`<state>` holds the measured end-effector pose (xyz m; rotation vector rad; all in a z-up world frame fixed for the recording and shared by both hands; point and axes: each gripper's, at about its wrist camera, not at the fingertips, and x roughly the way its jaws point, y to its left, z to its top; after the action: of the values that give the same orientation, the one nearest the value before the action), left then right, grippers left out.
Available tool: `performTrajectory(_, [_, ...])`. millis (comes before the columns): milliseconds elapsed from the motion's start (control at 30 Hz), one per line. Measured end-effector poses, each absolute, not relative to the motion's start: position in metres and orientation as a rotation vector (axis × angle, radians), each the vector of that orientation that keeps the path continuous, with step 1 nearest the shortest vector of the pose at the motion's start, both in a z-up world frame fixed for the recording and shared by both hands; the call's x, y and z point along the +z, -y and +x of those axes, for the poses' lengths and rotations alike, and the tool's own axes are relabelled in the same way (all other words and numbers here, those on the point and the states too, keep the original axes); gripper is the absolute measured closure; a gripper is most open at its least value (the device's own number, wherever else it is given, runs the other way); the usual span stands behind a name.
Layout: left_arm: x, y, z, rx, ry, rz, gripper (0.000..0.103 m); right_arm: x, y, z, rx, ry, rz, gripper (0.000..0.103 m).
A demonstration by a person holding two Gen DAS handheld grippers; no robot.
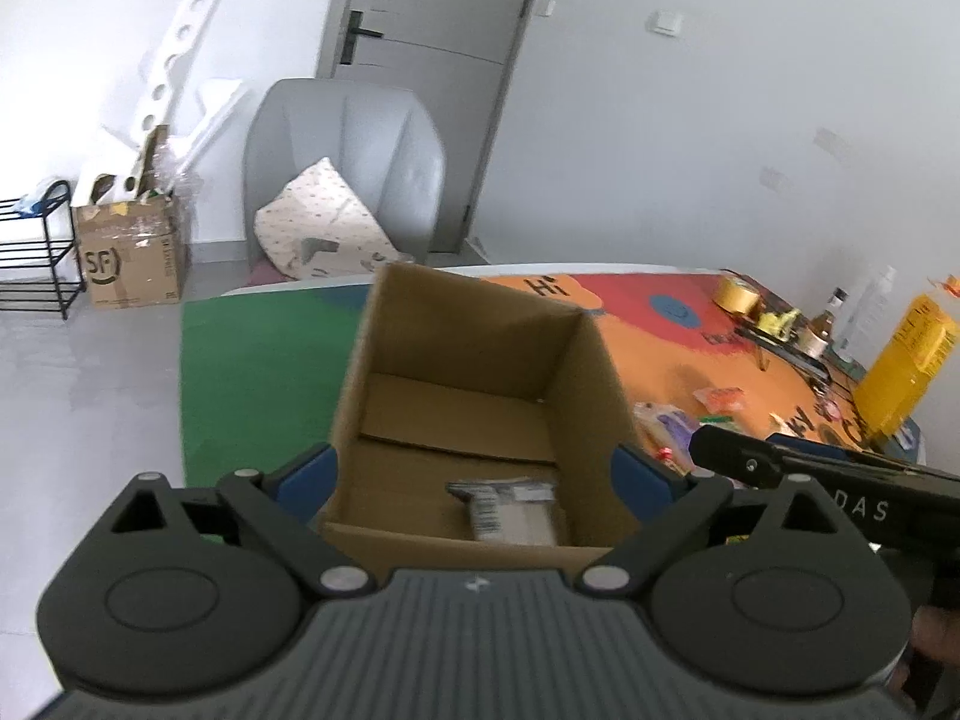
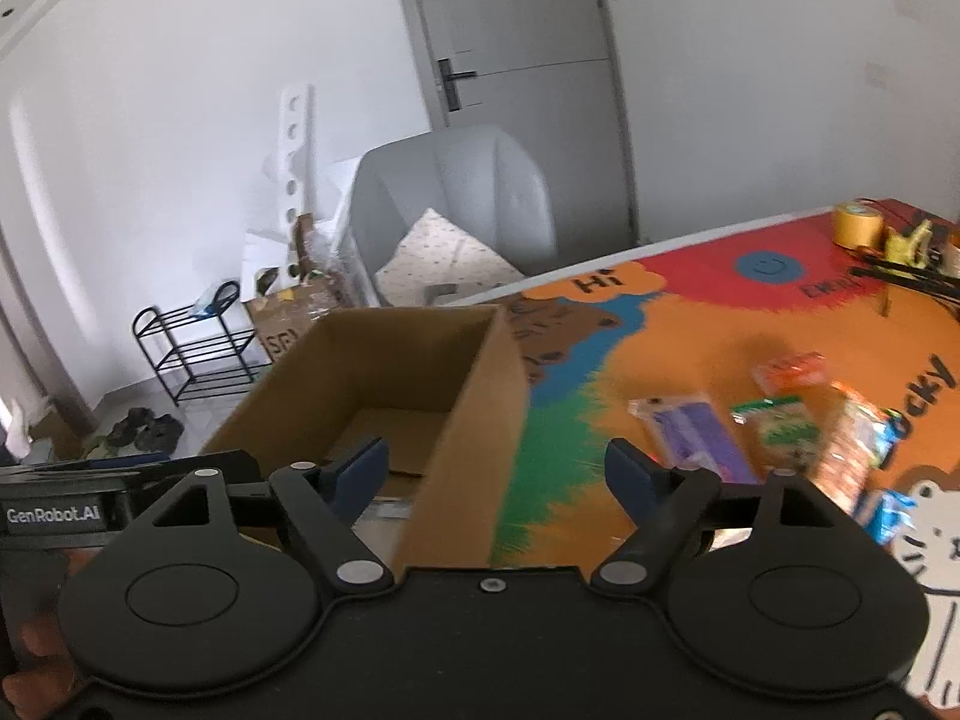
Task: Organize snacks
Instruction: 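Carry both packs to the box and release them inside, then grasp the green packet with the right tool while the left tool grasps a clear snack pack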
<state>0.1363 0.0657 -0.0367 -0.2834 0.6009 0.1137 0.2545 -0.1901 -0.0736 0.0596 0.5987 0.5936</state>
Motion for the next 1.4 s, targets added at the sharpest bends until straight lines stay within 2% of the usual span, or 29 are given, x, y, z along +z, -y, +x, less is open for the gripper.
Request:
performTrajectory(467, [-0.035, -0.011, 0.137, 0.014, -0.608, -0.197, 0.003, -0.08, 0.247, 0.249, 0.529, -0.616, 0.109, 0.013])
performTrajectory(767, [-0.036, 0.008, 0.139, 0.0, -0.608, -0.192, 0.002, -0.089, 0.281, 0.244, 0.484, -0.622, 0.142, 0.0])
performTrajectory(1400, [-0.047, 0.057, 0.153, -0.085, -0.62, -0.162, 0.005, -0.117, 0.337, 0.251, 0.404, -0.655, 0.195, 0.0])
